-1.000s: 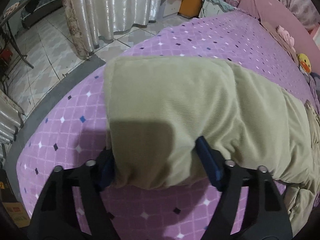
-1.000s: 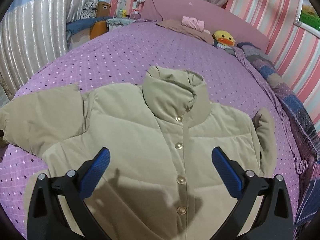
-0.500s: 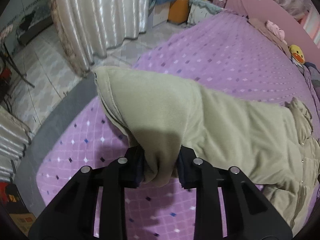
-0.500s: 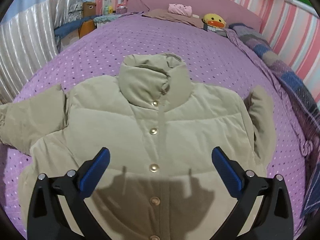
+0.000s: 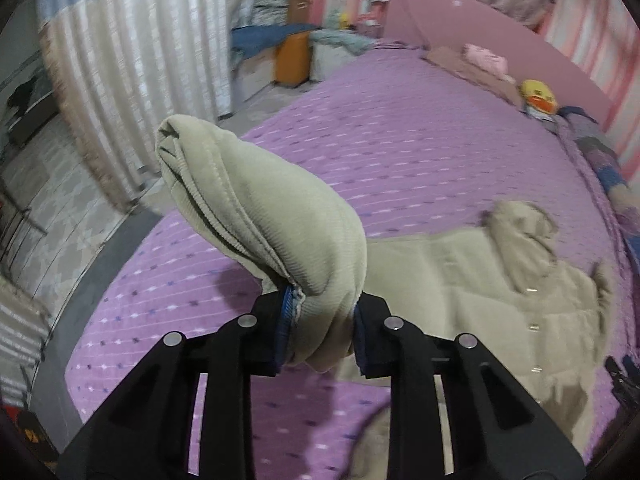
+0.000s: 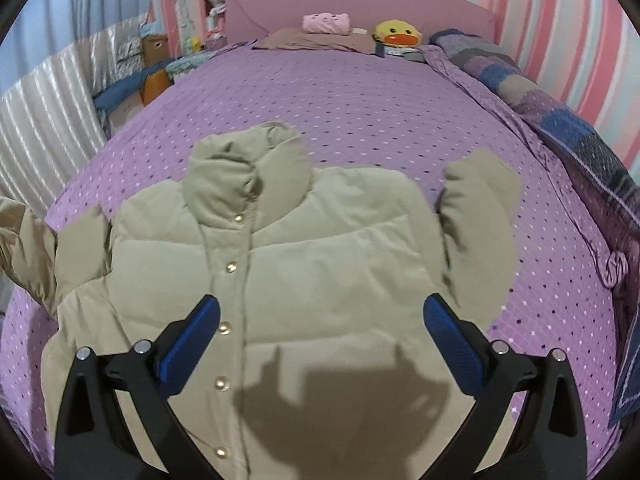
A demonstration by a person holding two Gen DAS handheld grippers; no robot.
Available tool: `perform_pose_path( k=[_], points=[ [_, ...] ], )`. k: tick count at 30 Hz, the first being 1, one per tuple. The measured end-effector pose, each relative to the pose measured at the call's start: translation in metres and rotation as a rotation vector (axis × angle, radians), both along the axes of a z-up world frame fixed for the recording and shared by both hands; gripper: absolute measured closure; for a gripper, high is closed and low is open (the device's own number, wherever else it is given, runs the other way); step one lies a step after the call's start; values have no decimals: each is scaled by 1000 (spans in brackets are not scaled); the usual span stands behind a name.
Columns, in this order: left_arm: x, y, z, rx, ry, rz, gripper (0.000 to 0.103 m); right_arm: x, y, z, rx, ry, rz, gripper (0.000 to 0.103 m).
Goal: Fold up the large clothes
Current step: 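Lift the sleeve with the left tool and fold it across the jacket body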
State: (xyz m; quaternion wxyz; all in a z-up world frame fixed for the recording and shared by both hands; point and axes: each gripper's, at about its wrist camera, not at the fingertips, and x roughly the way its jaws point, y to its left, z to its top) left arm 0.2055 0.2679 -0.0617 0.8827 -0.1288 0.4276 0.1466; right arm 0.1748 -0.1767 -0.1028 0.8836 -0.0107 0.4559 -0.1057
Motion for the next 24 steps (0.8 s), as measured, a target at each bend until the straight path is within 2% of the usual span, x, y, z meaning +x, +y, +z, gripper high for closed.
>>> perform_pose_path(
  k=[4,8,12,16,21,24],
  points=[
    [13,-57,18,-14,-7,-95,83,-7,-29,10,26,-28,-34,2],
    [27,-124,23,15,10,-209,85,-15,-54,23,-8,-51,-53,2],
    [41,-186,22,21,19,-327,87,-22,-82,33,-7,-69,-94,2],
    [59,-248,5,10,35,-438,87,-27,-105,36,10,-74,-136,2],
    [81,-294,-36,-172,95,-496,88,-29,-126,28,7,-64,-157,2],
    [86,-329,-57,-204,118,-543,89,-30,-135,21,-3,-50,-169,2]
  ],
)
